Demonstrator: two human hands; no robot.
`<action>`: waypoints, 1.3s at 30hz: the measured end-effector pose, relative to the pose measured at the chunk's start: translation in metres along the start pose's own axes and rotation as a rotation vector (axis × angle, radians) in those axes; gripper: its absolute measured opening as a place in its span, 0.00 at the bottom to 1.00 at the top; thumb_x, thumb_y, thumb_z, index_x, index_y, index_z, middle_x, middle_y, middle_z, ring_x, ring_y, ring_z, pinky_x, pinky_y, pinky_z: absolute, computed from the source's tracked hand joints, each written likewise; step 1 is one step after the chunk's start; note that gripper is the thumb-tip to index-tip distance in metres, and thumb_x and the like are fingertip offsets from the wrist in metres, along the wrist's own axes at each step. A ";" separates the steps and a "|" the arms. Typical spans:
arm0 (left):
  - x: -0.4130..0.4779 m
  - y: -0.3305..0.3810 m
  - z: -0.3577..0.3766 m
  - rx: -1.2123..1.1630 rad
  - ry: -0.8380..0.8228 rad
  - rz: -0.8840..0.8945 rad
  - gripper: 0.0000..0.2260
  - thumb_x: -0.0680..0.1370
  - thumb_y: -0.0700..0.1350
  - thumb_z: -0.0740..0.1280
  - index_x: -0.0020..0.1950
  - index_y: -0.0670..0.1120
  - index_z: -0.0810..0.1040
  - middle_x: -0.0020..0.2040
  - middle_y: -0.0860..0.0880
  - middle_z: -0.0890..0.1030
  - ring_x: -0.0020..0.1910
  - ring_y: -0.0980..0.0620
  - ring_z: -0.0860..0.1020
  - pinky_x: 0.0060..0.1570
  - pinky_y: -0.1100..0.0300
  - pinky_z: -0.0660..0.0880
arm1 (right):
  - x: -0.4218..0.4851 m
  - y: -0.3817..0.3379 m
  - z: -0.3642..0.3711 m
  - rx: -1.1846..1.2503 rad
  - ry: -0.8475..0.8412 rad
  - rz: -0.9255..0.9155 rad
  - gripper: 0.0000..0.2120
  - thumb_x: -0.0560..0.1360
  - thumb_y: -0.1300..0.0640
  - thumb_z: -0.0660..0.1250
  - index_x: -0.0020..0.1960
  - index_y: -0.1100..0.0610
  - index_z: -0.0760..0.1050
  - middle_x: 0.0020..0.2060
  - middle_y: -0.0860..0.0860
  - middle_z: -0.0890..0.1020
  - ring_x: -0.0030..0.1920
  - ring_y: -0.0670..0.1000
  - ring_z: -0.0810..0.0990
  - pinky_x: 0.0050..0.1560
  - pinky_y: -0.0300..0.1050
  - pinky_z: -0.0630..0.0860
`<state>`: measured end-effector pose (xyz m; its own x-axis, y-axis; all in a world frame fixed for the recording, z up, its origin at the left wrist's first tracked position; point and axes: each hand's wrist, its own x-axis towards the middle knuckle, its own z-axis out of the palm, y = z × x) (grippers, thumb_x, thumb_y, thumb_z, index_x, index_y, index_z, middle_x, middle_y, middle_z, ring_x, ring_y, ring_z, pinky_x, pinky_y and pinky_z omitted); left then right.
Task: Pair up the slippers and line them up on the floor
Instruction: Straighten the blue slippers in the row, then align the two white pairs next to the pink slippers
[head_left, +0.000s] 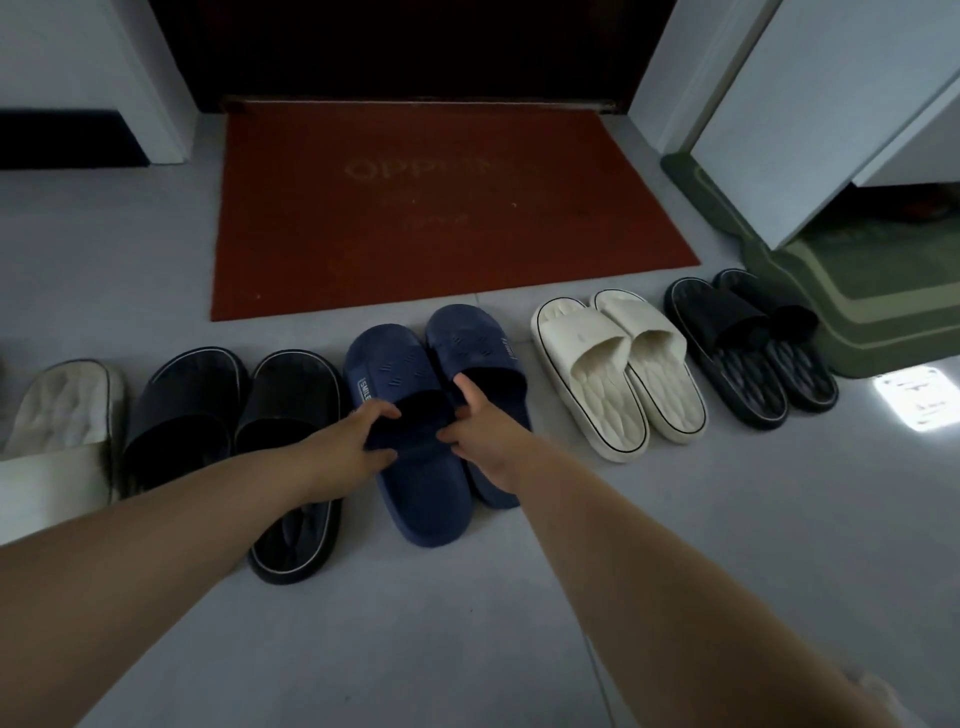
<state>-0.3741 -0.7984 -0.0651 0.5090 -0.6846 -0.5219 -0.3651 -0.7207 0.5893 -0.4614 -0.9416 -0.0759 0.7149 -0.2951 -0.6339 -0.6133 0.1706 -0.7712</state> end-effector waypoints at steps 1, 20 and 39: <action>0.000 -0.001 0.001 0.001 -0.010 0.000 0.20 0.79 0.42 0.62 0.70 0.48 0.63 0.66 0.45 0.69 0.50 0.54 0.72 0.50 0.66 0.65 | 0.001 0.001 0.003 0.010 -0.001 0.002 0.39 0.75 0.70 0.60 0.76 0.47 0.46 0.68 0.56 0.69 0.65 0.54 0.70 0.61 0.47 0.71; -0.005 -0.013 -0.060 0.121 -0.037 -0.054 0.21 0.77 0.45 0.66 0.70 0.48 0.69 0.70 0.48 0.70 0.68 0.49 0.70 0.68 0.58 0.66 | -0.016 0.008 0.045 -0.361 0.521 -0.062 0.16 0.75 0.60 0.61 0.62 0.57 0.66 0.63 0.58 0.68 0.61 0.62 0.70 0.62 0.51 0.68; -0.048 -0.155 -0.078 -0.135 0.201 -0.286 0.30 0.78 0.37 0.58 0.77 0.48 0.48 0.78 0.47 0.54 0.75 0.44 0.61 0.73 0.50 0.61 | 0.006 -0.021 0.144 -1.074 0.015 -0.011 0.30 0.73 0.57 0.64 0.73 0.55 0.59 0.75 0.50 0.52 0.72 0.54 0.64 0.70 0.47 0.64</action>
<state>-0.2818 -0.6454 -0.0831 0.7229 -0.4133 -0.5537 -0.0869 -0.8494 0.5206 -0.3966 -0.8115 -0.0720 0.7223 -0.3044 -0.6210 -0.5865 -0.7454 -0.3169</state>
